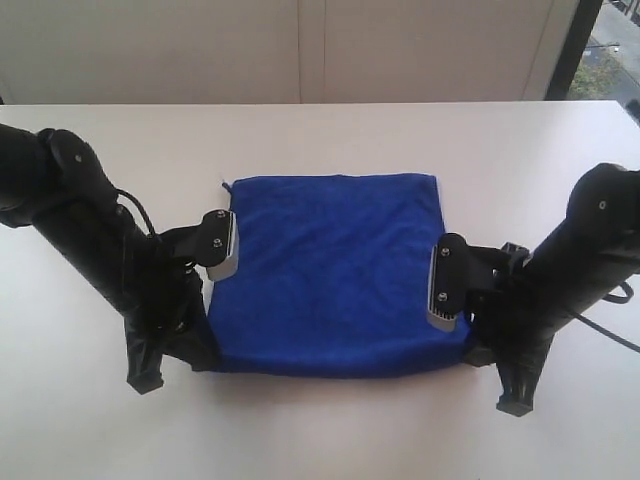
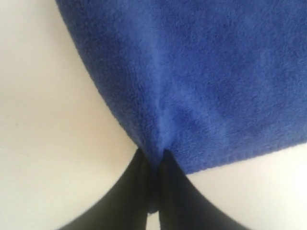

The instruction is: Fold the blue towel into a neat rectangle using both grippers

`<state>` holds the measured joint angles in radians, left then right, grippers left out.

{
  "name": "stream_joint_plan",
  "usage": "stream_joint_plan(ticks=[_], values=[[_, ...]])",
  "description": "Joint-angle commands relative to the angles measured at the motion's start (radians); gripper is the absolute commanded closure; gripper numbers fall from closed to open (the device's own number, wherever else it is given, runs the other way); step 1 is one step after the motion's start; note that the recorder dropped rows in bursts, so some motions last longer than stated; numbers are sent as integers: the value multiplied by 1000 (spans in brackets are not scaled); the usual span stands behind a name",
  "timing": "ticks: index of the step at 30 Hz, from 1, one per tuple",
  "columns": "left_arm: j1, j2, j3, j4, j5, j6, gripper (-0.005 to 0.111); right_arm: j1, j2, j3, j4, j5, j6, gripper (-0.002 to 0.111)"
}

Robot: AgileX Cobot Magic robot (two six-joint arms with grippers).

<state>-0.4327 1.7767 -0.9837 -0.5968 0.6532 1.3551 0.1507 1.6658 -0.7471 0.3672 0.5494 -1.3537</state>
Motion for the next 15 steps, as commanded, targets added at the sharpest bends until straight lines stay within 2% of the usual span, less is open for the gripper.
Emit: stream_joint_plan(ticks=[1,15], values=[[2,-43,6,89,75,-132,107,0,-39,5,3,71,3,108],[2,-132,6,97,220,-243,107,28,-168,5,47,190,6,108]])
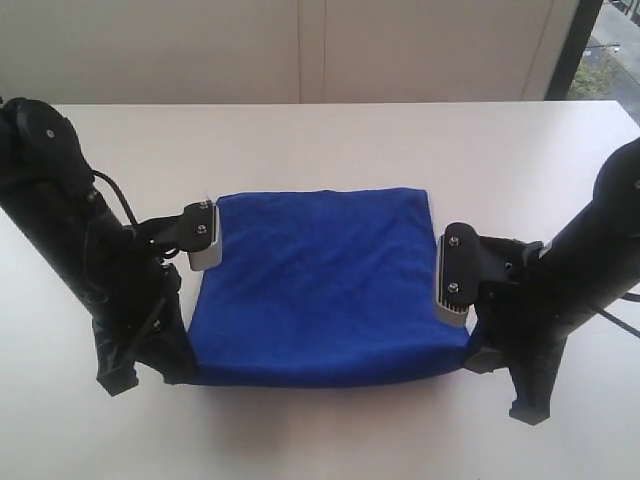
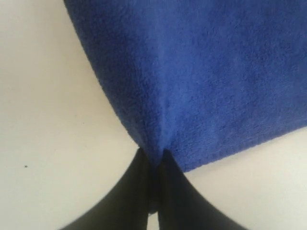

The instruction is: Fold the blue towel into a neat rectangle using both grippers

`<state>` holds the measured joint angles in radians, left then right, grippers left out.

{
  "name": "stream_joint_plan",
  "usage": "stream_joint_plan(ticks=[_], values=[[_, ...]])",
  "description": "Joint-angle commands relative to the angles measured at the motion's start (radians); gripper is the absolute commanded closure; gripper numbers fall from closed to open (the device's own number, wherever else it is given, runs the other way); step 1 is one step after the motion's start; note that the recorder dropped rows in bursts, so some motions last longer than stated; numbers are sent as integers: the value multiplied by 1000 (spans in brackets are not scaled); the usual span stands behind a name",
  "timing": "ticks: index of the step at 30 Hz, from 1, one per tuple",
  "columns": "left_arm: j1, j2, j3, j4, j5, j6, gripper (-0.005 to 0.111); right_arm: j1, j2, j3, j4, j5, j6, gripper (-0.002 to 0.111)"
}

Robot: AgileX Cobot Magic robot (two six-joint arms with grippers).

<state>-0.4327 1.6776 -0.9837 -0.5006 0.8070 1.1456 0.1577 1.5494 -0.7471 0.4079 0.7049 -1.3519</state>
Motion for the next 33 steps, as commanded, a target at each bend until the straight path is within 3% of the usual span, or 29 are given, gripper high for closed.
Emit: stream_joint_plan(ticks=[1,14,17,24,33], values=[[2,-40,6,1,73,-38,107,26,-65,5,7,43,6,108],[2,-47,6,28,33,-42,107,31,-13,5,7,46,6,108],[2,-47,6,28,35,-45,107,31,21,5,7,39,6,99],[2,-47,6,28,35,-48,107,31,23,5,7,49,13,65],[2,-47,6,28,35,-49,107,33,-93,5,9,165,25,64]])
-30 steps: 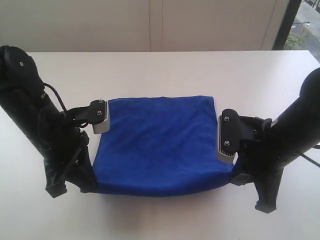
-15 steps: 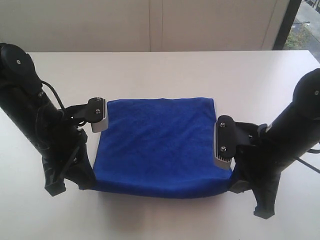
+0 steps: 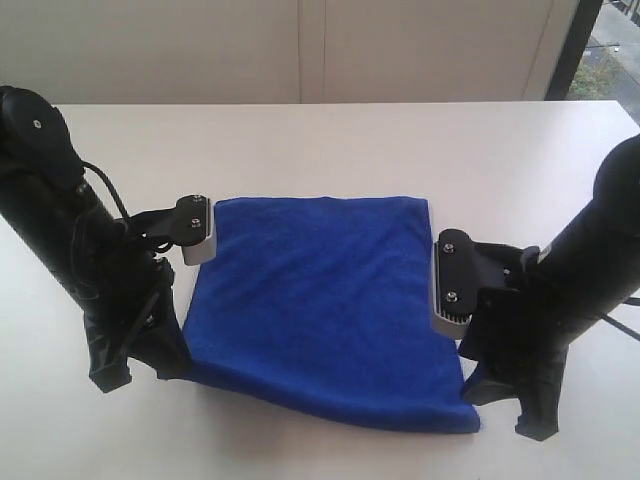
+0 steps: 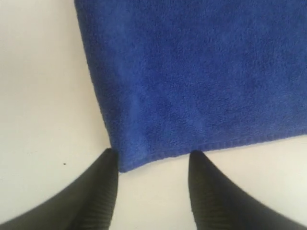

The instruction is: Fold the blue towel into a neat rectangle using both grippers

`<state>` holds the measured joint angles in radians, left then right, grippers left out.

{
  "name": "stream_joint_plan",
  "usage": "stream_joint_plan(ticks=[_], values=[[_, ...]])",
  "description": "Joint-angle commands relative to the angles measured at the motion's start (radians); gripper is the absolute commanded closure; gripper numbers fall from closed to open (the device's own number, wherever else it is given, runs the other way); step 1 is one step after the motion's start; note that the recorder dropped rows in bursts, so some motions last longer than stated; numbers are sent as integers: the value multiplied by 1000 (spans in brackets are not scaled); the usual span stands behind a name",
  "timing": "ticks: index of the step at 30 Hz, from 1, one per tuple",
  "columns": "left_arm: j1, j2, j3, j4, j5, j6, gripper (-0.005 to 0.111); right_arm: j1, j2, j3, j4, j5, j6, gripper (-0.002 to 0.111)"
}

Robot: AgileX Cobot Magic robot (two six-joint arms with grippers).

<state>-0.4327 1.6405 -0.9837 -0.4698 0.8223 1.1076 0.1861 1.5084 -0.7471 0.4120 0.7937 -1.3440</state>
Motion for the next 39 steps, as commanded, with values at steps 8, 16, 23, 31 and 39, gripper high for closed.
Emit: stream_joint_plan(ticks=[8,16,23,31,39], values=[[2,-10,6,-4,17,-11,107,64,-53,77,26,65,17,64],[2,-10,6,-14,17,-11,107,85,-50,142,10,-84,14,64],[2,-10,6,-19,17,-11,107,87,-50,167,38,-171,12,64],[2,-10,6,-18,15,-11,107,87,-3,167,83,-173,-31,64],[2,-10,6,-18,11,-11,107,87,65,167,82,-206,-46,67]])
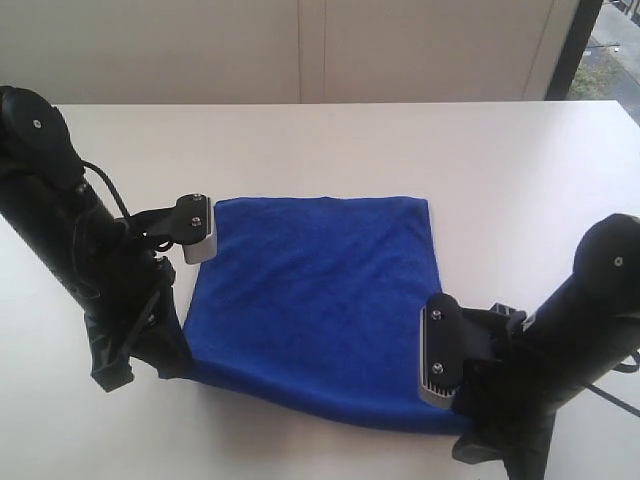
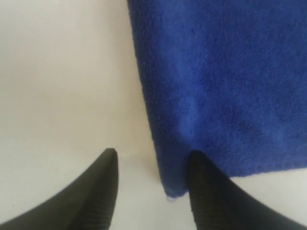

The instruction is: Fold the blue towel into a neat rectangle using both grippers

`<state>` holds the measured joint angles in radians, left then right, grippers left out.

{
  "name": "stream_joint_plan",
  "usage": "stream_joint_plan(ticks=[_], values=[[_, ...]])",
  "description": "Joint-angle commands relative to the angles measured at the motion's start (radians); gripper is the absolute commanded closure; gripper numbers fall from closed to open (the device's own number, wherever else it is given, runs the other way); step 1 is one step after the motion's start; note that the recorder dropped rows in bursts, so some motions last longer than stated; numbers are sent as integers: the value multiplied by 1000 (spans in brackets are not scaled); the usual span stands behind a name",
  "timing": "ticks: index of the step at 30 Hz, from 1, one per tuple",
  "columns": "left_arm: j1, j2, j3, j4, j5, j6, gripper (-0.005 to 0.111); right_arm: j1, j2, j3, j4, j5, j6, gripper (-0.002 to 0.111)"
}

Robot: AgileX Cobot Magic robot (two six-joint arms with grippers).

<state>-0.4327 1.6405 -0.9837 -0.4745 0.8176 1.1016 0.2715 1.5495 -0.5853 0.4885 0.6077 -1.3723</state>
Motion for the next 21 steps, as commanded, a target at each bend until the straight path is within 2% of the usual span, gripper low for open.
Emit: stream_joint_plan(ticks=[1,8,17,21], values=[[2,-10,6,-14,16,-5,107,1,30,6,6,-28,-18,68],[2,-10,6,-14,16,-5,107,1,53,6,6,-33,-18,75],[2,-10,6,-16,16,-5,107,1,59,6,4,-125,-16,98],[2,-10,6,-16,16,-5,107,1,55,-10,-16,-105,-13,108]])
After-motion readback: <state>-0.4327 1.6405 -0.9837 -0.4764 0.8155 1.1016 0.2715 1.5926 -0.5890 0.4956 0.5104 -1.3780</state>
